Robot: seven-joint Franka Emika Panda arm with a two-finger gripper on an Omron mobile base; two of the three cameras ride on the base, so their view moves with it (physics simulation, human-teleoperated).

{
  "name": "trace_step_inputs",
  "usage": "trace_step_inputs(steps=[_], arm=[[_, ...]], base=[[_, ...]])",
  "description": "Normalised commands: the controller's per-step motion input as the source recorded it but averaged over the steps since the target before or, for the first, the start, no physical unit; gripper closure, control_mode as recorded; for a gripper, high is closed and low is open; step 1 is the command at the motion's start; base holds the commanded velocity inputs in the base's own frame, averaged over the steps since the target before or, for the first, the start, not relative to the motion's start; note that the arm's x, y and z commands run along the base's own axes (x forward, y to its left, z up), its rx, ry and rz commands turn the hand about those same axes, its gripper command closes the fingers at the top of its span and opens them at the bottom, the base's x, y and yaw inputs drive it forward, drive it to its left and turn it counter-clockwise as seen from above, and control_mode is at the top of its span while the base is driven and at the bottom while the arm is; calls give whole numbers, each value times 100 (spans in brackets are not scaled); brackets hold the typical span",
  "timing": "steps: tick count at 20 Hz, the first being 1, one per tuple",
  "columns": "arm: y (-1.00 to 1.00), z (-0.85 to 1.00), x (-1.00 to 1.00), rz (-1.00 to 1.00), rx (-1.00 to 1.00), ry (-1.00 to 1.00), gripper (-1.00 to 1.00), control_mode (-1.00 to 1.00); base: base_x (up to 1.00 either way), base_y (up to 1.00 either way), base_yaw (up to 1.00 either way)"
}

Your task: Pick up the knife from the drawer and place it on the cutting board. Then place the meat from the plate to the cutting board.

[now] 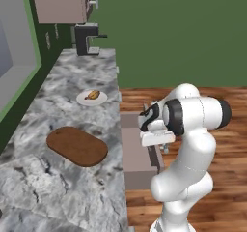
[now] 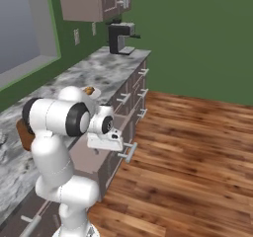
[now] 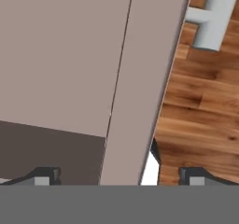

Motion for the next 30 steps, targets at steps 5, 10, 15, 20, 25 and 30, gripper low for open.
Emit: trace_step_inputs(steps=[5, 10, 15, 20, 25, 30], arm=[[0, -43, 16, 0, 0, 0, -100, -100], [-43, -34, 4, 0, 0, -1, -100, -100], [-100, -8, 0, 0, 9, 0, -100, -100], [-100, -5, -2, 0, 12, -1, -100, -100], [-94, 1, 0, 0, 12, -2, -100, -100], [-2, 69, 8, -4, 1, 0, -100, -100]], base=[[0, 0, 0], [0, 0, 0], [0, 0, 0], [0, 0, 0], [0, 0, 0], [0, 0, 0]])
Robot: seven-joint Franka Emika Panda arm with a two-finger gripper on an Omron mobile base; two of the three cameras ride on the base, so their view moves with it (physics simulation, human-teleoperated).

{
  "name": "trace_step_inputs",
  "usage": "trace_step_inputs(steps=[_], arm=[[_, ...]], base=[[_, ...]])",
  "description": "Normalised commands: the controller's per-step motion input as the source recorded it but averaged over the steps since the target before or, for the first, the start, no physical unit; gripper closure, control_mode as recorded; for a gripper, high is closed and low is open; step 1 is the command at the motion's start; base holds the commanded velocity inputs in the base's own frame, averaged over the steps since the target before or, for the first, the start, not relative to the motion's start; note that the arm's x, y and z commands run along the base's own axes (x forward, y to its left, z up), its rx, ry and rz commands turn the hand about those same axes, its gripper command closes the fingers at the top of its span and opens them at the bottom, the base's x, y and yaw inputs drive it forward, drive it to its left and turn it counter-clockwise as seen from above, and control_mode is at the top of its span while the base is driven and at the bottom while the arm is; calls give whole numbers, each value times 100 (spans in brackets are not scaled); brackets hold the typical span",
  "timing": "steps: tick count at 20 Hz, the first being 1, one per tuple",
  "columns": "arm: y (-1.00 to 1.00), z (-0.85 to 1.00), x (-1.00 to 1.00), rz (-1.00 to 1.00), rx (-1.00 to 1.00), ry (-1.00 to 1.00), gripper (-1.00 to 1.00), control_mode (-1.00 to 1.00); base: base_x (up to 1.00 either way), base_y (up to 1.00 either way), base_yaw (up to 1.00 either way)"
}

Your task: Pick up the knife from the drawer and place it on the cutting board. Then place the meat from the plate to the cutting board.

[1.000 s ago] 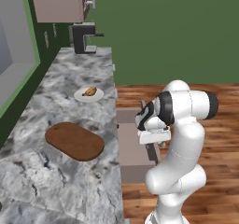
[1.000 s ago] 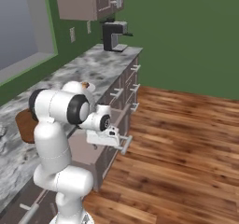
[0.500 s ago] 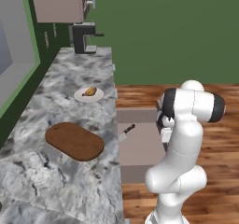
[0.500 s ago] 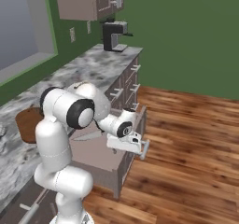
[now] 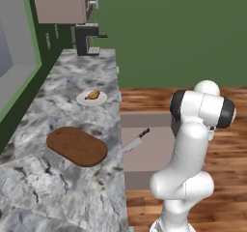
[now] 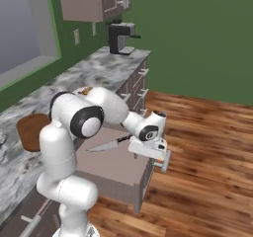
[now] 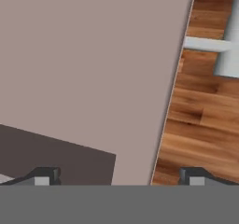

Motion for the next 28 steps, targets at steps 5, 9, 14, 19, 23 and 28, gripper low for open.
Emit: trace_step_inputs(steps=[5, 9, 14, 19, 23, 28], arm=[[11, 100, 5, -2, 0, 6, -100, -100], [8, 100, 0, -3, -1, 7, -100, -100], [16, 40, -3, -11, 0, 2, -100, -100], [41, 4, -4, -18, -1, -12, -100, -100], [76, 0, 16, -31, -7, -8, -100, -100], [74, 0, 20, -33, -17, -1, -100, -100]], base=[[0, 0, 0], [0, 0, 0], [0, 0, 0], [0, 0, 0], [0, 0, 0], [0, 0, 0]])
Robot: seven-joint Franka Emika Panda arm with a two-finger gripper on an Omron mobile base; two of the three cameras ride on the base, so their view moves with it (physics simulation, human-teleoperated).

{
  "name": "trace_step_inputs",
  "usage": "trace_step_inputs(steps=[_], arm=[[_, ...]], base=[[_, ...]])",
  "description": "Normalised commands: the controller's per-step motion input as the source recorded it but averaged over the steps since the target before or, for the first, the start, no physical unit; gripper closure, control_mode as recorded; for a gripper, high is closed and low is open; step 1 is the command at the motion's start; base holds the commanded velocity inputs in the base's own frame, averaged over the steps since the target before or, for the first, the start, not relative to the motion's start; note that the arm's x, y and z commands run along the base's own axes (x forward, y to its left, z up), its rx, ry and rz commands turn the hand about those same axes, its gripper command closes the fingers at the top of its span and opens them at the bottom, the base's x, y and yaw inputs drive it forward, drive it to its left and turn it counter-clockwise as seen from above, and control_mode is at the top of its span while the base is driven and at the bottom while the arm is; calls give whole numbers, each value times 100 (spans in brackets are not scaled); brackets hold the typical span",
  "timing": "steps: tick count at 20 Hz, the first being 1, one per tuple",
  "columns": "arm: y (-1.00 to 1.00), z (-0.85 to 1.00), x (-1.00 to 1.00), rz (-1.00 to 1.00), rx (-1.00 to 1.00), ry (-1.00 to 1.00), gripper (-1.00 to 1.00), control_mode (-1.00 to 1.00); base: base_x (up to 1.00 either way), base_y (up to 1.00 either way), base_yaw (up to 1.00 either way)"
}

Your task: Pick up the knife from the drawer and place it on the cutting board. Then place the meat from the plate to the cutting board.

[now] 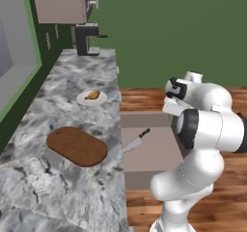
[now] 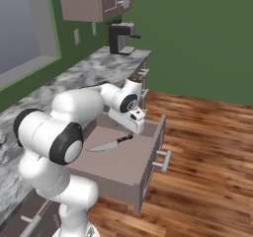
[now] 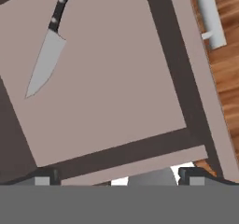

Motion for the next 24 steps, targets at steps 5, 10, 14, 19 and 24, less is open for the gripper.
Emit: trace_step_inputs(steps=[5, 10, 14, 19, 24], arm=[[41, -1, 20, -27, -16, 0, -100, -100], [0, -2, 9, 0, 0, 1, -100, -100], [0, -15, 41, 0, 0, 1, -100, -100], [0, -21, 51, 0, 0, 0, -100, -100], [0, -23, 51, 0, 0, 0, -100, -100]], base=[[0, 0, 0], [0, 0, 0], [0, 0, 0], [0, 0, 0], [0, 0, 0]])
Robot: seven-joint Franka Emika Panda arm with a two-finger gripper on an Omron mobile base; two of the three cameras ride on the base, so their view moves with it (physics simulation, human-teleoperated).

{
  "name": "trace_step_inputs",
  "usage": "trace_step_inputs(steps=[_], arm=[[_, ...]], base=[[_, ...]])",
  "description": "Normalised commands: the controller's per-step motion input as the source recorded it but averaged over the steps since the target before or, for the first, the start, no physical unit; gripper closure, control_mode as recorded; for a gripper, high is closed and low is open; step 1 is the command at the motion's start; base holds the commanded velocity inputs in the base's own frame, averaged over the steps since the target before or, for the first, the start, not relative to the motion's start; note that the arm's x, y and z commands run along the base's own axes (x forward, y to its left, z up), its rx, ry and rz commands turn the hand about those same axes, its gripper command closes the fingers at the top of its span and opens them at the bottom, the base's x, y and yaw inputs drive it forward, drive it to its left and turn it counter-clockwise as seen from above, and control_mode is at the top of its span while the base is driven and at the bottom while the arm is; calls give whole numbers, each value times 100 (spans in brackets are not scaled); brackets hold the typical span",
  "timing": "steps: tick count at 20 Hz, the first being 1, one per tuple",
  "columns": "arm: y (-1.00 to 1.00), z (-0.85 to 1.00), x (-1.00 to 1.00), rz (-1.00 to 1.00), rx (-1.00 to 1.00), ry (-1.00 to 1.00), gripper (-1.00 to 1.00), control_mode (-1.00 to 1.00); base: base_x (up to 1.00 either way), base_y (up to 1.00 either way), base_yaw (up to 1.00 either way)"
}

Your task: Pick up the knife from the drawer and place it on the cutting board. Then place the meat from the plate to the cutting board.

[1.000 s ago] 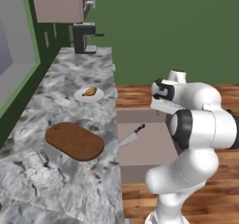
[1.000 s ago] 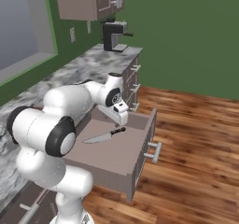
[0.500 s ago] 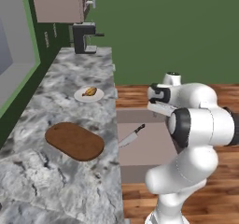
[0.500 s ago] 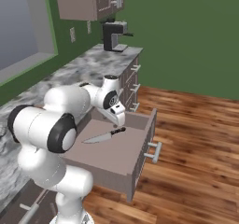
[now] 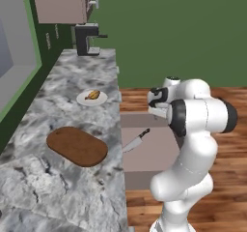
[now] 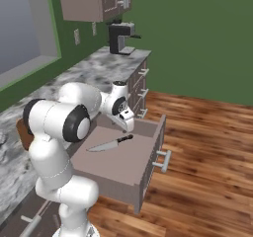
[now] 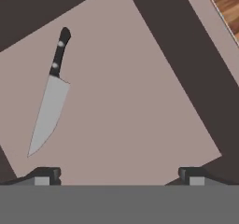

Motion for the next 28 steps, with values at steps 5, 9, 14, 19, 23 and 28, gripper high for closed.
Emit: trace_step_inputs(steps=[5, 9, 14, 19, 23, 28], arm=[[1, -38, 42, 0, 0, -3, -100, -100], [6, -35, 33, 0, 0, -14, -100, -100], [4, -26, 23, 0, 0, -9, -100, -100], [6, -26, 28, 0, 0, 0, -100, -100], [1, -26, 33, 0, -1, 0, -100, -100], [0, -27, 34, 0, -1, 0, -100, -100]], base=[[0, 0, 0], [0, 0, 0], [0, 0, 0], [0, 0, 0], [0, 0, 0], [0, 0, 0]])
